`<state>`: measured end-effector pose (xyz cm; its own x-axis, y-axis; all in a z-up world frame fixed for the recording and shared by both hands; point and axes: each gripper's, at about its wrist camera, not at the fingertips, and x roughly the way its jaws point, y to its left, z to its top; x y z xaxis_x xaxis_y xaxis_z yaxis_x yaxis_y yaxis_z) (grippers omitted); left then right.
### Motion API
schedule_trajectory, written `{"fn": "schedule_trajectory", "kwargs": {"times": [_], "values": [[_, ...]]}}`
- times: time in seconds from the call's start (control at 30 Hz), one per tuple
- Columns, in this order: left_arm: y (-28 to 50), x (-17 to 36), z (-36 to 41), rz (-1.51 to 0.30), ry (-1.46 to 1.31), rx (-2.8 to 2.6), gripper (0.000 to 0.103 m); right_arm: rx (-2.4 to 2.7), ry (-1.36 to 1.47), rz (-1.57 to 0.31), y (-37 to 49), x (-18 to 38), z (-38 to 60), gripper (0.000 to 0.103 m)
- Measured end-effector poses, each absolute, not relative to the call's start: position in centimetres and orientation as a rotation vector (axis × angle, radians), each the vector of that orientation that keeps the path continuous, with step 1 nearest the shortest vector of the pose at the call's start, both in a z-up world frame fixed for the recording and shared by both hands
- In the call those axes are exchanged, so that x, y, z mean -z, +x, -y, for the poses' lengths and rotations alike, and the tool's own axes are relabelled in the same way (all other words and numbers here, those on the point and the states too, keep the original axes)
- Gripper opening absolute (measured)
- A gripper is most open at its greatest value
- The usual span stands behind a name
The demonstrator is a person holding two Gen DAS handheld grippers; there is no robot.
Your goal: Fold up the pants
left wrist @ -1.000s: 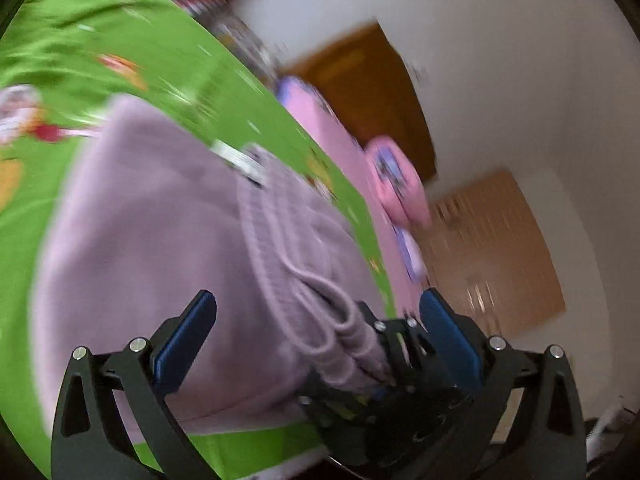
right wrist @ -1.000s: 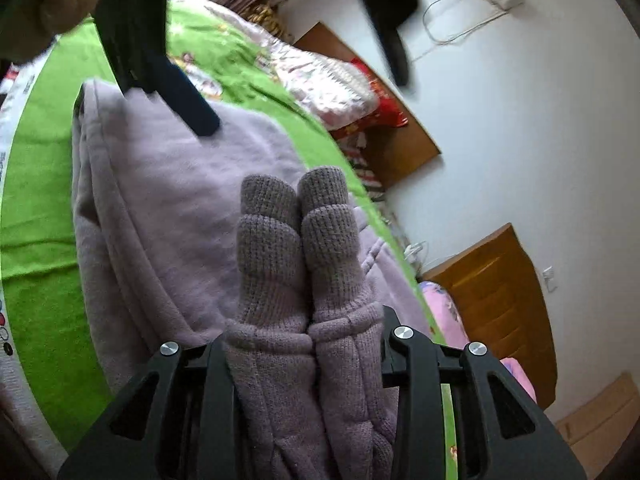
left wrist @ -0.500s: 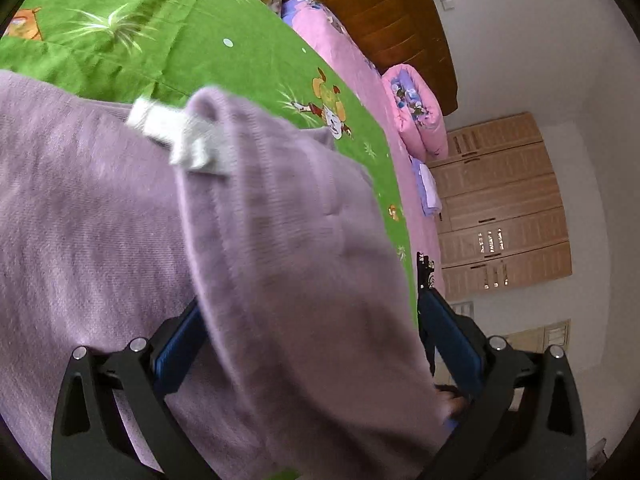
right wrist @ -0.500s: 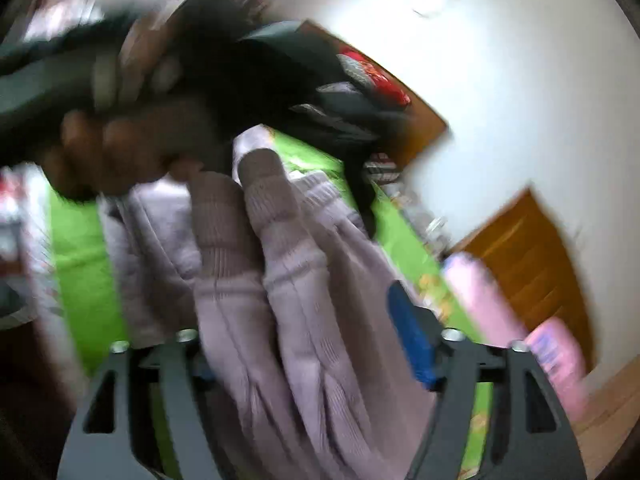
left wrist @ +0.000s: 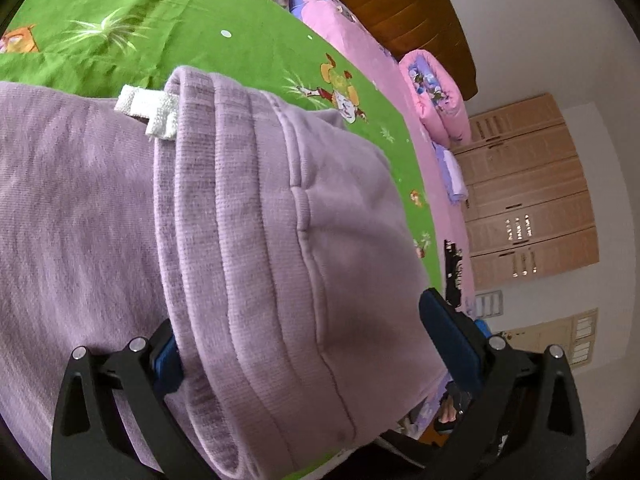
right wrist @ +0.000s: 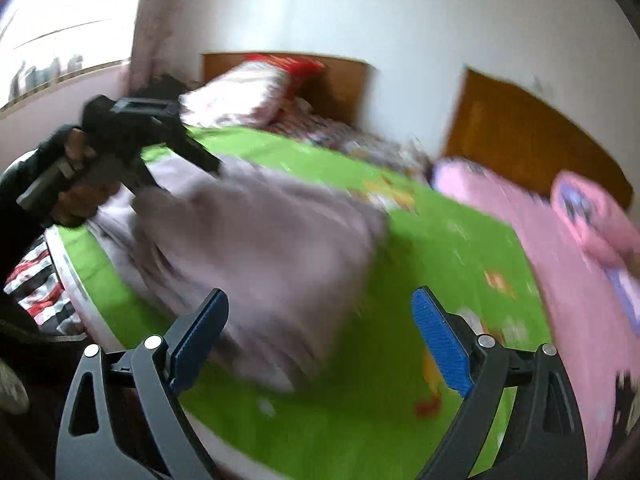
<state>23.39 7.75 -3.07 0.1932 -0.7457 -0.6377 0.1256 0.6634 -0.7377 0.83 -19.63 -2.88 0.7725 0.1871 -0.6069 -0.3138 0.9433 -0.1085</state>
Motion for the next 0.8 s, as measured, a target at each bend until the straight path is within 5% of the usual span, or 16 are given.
{"fn": "schedule_trajectory", "kwargs": {"times": [0.53,0.6,0.67,0.73,0.8], "values": [[22.2,4.2,-7.3,-1.153,-0.591,0.677,0.101,-0.222,-0.033,-0.757,3.6,8.0,16.3,0.089],[22.0,4.1,-7.4,-1.164,-0.557,0.637,0.089,-0.199,-0.069,-0.764,4.2,8.1,15.6,0.089],[21.9,4.0,-7.5,-1.177,-0.526,0.612,0.037,-0.183,-0.075,-0.779,4.7,8.6,15.4,0.089],[21.5,2.8,-7.3,-1.138,-0.477,0.61,0.02,-0.163,-0.058,-0.81,5.0,9.3,15.5,0.089],[20.5,-0.2,-6.0,-1.072,-0.375,0.618,0.02,-0.159,-0.028,-0.827,5.3,9.5,15.8,0.09]]}}
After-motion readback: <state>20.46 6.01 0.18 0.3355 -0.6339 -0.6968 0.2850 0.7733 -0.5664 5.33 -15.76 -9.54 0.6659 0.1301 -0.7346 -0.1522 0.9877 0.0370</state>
